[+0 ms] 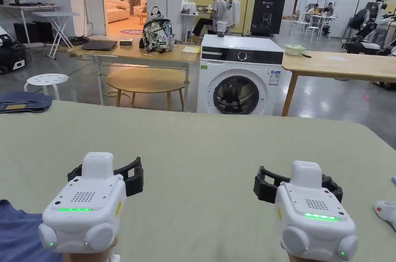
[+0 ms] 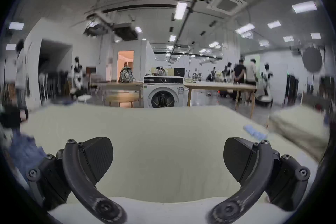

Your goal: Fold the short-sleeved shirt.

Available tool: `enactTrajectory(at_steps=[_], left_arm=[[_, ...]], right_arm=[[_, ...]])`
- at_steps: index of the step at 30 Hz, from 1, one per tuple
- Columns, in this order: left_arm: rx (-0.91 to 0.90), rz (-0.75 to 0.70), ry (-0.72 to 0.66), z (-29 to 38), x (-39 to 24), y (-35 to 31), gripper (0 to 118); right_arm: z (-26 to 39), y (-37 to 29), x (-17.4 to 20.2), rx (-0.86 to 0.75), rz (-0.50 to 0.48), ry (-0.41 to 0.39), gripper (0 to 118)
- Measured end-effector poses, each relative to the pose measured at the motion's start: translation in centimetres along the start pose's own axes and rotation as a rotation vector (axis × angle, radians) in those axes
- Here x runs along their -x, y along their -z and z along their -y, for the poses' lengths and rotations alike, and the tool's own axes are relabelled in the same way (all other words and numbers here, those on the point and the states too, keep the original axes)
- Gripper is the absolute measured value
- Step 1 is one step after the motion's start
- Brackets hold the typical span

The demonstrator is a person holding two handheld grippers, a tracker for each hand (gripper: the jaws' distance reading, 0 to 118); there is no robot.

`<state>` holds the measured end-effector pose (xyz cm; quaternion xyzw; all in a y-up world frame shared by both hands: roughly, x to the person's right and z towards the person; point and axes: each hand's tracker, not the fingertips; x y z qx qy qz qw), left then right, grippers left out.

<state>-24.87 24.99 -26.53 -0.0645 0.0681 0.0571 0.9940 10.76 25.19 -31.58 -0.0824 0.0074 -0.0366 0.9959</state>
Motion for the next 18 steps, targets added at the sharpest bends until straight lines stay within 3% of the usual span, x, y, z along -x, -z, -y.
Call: enactTrajectory(at_steps=[3, 4, 5, 6, 7, 10, 12, 14, 16, 18], left_arm=[[0.084, 0.093, -0.267, -0.1, 1.9, 0.9, 89], [0.09, 0.101, -0.332, 0.0, 2.4, 1.1, 89], [0.086, 0.085, -0.373, 0.0, 2.5, 1.1, 89], [0.078, 0.038, -0.346, -0.1, 2.4, 1.1, 89], [0.07, -0.012, -0.196, -0.4, 1.6, 1.2, 89], [0.051, -0.111, 0.364, -0.8, -1.8, 0.8, 89], [-0.01, -0.144, 0.721, 0.0, -3.4, 0.5, 89], [-0.076, -0.174, 1.005, 0.7, -4.5, -0.2, 89], [-0.12, -0.189, 1.207, 1.4, -5.0, -0.4, 89], [-0.127, -0.19, 1.303, 2.7, -4.1, 1.2, 89]], right_arm=[[-0.6, 0.5, -2.0, 0.061, -0.049, 0.321, 118], [-0.5, 1.0, -2.4, 0.071, -0.046, 0.359, 118], [-0.5, 1.2, -2.5, 0.075, -0.038, 0.345, 118], [-0.7, 1.4, -2.1, 0.064, -0.039, 0.239, 118], [-0.8, 1.5, -1.5, 0.047, -0.064, 0.1, 118], [-0.8, 0.3, 1.3, -0.067, -0.049, -0.452, 118], [0.4, 0.1, 2.7, -0.168, 0.036, -0.846, 118], [1.5, 0.3, 3.1, -0.243, 0.086, -1.152, 118], [2.6, 0.4, 3.1, -0.312, 0.108, -1.409, 118], [3.1, 0.3, 2.9, -0.38, 0.125, -1.523, 118]])
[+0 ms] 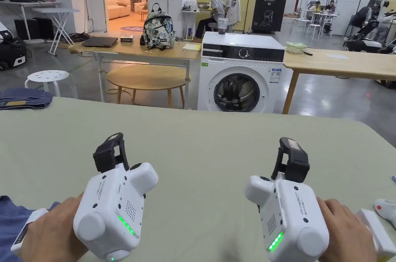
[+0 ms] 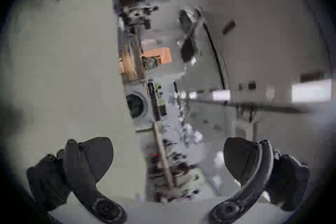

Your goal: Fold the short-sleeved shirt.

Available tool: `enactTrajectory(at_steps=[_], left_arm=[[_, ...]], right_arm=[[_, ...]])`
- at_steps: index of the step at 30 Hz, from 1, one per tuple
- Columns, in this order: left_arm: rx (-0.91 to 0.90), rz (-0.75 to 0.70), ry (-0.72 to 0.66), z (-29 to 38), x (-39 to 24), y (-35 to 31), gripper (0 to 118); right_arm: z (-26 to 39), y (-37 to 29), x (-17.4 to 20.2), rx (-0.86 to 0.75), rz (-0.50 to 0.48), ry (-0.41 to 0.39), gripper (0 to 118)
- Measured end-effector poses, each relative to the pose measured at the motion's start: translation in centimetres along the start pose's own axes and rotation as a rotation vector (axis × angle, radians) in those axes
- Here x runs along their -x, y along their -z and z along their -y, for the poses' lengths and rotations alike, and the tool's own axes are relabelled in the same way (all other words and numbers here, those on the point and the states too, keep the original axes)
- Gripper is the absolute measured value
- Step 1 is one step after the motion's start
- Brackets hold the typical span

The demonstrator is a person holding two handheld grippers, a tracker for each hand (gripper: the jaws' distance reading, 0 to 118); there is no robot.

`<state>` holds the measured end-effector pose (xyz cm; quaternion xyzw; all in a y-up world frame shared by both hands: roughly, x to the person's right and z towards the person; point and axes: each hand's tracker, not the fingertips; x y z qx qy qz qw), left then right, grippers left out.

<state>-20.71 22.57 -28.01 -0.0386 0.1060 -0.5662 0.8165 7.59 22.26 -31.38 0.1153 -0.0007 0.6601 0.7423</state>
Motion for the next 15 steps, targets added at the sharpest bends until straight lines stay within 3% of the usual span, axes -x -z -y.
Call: enactTrajectory(at_steps=[1, 3, 4, 5, 9, 10, 13, 15], left_arm=[[0.001, 0.004, 0.005, -0.1, 0.0, 0.1, 89], [0.021, 0.013, -0.065, -0.3, 0.3, 0.2, 89], [0.042, 0.029, -0.164, 0.1, 0.9, 0.5, 89], [0.065, 0.051, -0.283, 0.1, 1.4, 0.6, 89], [0.131, 0.188, -0.92, 1.5, 4.0, 0.8, 89], [0.139, 0.182, -1.026, 1.9, 4.1, 0.8, 89], [0.143, 0.145, -1.254, 3.0, 4.0, 0.3, 89], [0.148, 0.134, -1.333, 3.5, 4.1, 0.2, 89]], right_arm=[[0.0, -0.1, 0.0, -0.01, 0.002, -0.004, 118], [-0.4, -0.1, -0.5, 0.011, -0.007, 0.094, 118], [-0.6, -0.1, -0.8, 0.033, -0.011, 0.158, 118], [-0.5, 0.2, -1.2, 0.066, -0.025, 0.252, 118], [-0.3, 0.7, -2.8, 0.224, -0.128, 0.756, 118], [-0.1, 0.8, -3.0, 0.261, -0.15, 0.868, 118], [0.7, 0.6, -2.9, 0.321, -0.204, 1.197, 118], [1.3, 0.5, -2.7, 0.355, -0.198, 1.349, 118]])
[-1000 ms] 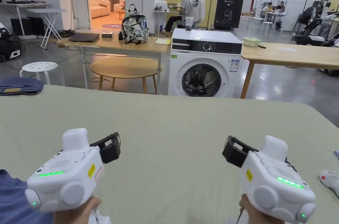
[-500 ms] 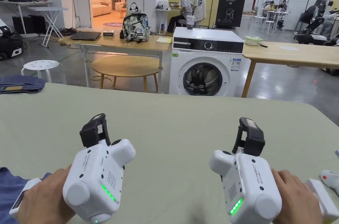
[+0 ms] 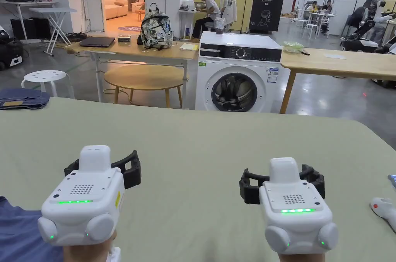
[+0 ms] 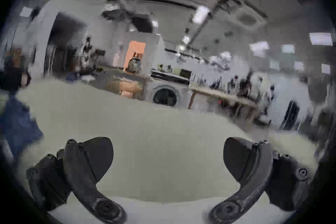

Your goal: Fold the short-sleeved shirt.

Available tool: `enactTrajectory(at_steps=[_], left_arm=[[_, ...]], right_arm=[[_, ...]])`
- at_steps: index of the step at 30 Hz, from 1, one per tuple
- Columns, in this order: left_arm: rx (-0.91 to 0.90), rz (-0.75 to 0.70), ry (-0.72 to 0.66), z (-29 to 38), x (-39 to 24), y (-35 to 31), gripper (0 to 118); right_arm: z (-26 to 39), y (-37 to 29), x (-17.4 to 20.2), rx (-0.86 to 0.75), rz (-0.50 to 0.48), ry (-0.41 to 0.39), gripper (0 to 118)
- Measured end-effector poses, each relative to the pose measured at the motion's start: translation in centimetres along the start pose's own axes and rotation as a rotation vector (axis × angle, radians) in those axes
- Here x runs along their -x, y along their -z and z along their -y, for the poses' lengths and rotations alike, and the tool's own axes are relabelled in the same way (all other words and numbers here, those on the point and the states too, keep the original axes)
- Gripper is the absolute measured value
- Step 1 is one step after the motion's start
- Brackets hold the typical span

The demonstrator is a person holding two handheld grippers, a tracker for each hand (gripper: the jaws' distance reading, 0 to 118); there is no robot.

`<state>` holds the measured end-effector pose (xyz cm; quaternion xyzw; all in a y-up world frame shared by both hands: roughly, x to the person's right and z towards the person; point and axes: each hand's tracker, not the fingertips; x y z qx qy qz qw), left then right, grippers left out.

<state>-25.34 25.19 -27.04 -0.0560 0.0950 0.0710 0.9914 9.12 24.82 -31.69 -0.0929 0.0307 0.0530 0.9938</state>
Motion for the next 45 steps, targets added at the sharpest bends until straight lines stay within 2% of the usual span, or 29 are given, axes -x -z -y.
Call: enactTrajectory(at_steps=[3, 5, 11, 19, 20, 22, 23, 26, 30, 32, 33, 34, 35, 36, 37, 38, 39, 45], left_arm=[[-0.027, 0.002, -0.014, -0.5, -1.0, -1.8, 89], [-0.042, 0.0, -0.004, -0.7, -1.0, -1.6, 89], [-0.057, -0.001, 0.076, -1.2, -1.5, -1.3, 89], [-0.043, -0.017, 0.135, -1.0, -2.2, -1.2, 89], [-0.044, -0.019, 0.134, -1.0, -2.2, -1.2, 89], [-0.042, -0.014, 0.113, -1.0, -1.9, -1.1, 89], [-0.043, -0.008, 0.092, -1.0, -1.8, -1.1, 89], [-0.052, -0.007, 0.067, -1.2, -1.6, -1.3, 89], [-0.066, -0.017, 0.108, -1.3, -1.6, -1.2, 89], [-0.062, -0.013, 0.125, -1.4, -1.7, -1.1, 89], [-0.057, -0.013, 0.128, -1.5, -1.8, -1.3, 86], [-0.055, -0.014, 0.132, -1.5, -1.9, -1.3, 71], [-0.055, -0.024, 0.141, -1.6, -2.0, -1.4, 50], [-0.051, -0.046, 0.155, -1.6, -2.2, -1.4, 26], [-0.055, -0.073, 0.17, -1.5, -2.3, -1.4, 7], [-0.055, -0.066, 0.165, -1.6, -2.3, -1.4, 6], [-0.053, -0.044, 0.149, -1.6, -2.1, -1.4, 0], [-0.017, -0.014, 0.177, -2.1, -2.9, -1.8, 0]], right_arm=[[0.3, -0.2, -0.5, 0.012, -0.001, 0.134, 118], [0.2, -0.4, -0.8, 0.005, 0.013, 0.162, 118], [-0.6, -0.9, -0.5, -0.034, 0.039, 0.1, 118], [-0.4, -1.0, -0.1, -0.042, 0.044, 0.064, 118], [-0.4, -1.0, -0.1, -0.039, 0.046, 0.067, 115], [-0.3, -1.0, 0.0, -0.039, 0.041, 0.075, 101], [-0.3, -1.0, 0.1, -0.041, 0.041, 0.075, 101], [-0.3, -0.8, 0.4, -0.034, 0.037, 0.064, 91], [-0.4, -0.8, 0.5, -0.038, 0.039, 0.055, 89], [-0.4, -0.8, 0.6, -0.043, 0.044, 0.053, 78], [-0.4, -0.8, 0.7, -0.045, 0.046, 0.054, 67], [-0.4, -0.8, 0.6, -0.047, 0.048, 0.055, 38], [-0.4, -0.8, 0.6, -0.05, 0.053, 0.055, 15], [-0.4, -0.7, 0.6, -0.054, 0.064, 0.058, 6], [-0.4, -0.8, 0.6, -0.059, 0.071, 0.066, 5], [-0.5, -0.9, 0.5, -0.058, 0.061, 0.082, 0], [-0.6, -0.9, 0.3, -0.054, 0.037, 0.096, 0], [-1.3, -1.3, 0.3, -0.052, 0.043, 0.1, 0]])
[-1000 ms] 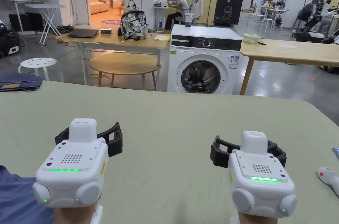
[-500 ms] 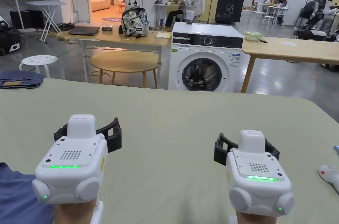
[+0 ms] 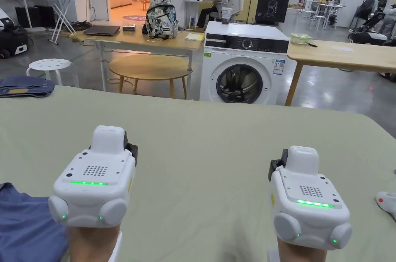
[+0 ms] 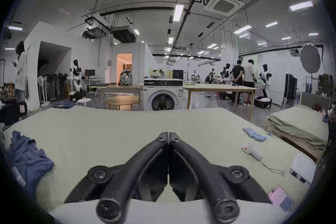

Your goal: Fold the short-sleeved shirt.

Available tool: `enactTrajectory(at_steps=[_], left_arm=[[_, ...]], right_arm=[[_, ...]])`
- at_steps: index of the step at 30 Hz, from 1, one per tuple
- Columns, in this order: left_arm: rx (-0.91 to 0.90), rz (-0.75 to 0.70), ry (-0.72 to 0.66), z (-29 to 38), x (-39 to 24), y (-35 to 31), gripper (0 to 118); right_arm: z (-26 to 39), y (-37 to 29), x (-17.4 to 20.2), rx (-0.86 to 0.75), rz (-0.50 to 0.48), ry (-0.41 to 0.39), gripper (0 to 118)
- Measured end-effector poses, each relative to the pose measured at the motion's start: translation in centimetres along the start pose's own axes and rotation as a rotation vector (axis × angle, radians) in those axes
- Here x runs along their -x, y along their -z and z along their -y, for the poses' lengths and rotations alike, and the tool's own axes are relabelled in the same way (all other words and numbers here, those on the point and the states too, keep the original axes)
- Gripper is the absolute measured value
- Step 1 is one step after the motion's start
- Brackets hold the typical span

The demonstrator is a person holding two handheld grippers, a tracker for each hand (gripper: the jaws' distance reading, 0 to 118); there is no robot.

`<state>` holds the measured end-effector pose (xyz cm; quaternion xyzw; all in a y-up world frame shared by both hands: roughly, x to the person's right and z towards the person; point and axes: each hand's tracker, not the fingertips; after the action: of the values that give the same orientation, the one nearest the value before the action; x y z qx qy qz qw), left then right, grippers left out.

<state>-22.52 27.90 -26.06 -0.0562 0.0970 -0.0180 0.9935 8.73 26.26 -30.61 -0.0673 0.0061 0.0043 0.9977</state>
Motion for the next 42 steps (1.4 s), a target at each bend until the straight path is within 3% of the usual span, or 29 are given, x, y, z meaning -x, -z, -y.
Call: enactTrajectory(at_steps=[7, 14, 22, 29, 39, 40, 42], left_arm=[[0.041, 0.015, -0.008, -0.2, 0.9, 0.0, 0], [0.095, -0.002, -0.036, -0.7, 5.7, -1.2, 0], [0.202, -0.155, 0.026, -0.5, 14.3, -4.1, 0], [0.488, -0.169, -0.018, 2.1, 22.2, -4.3, 0], [0.876, -0.05, -0.131, 8.9, 28.5, -1.4, 0], [0.877, -0.051, -0.131, 9.4, 28.7, -1.2, 5], [0.909, -0.024, -0.15, 10.2, 29.0, -0.8, 34]], right_arm=[[-0.1, -0.2, 0.6, 0.026, -0.013, -0.024, 0], [-0.5, -0.3, 2.7, 0.03, -0.039, -0.019, 0], [-0.1, -0.2, 7.4, 0.057, -0.16, -0.062, 0], [1.2, 0.0, 11.4, 0.105, -0.246, -0.087, 0], [3.5, 0.4, 13.8, 0.172, -0.291, -0.128, 0], [3.7, 0.4, 13.9, 0.176, -0.29, -0.135, 0], [4.1, 0.5, 14.0, 0.187, -0.289, -0.144, 0]])
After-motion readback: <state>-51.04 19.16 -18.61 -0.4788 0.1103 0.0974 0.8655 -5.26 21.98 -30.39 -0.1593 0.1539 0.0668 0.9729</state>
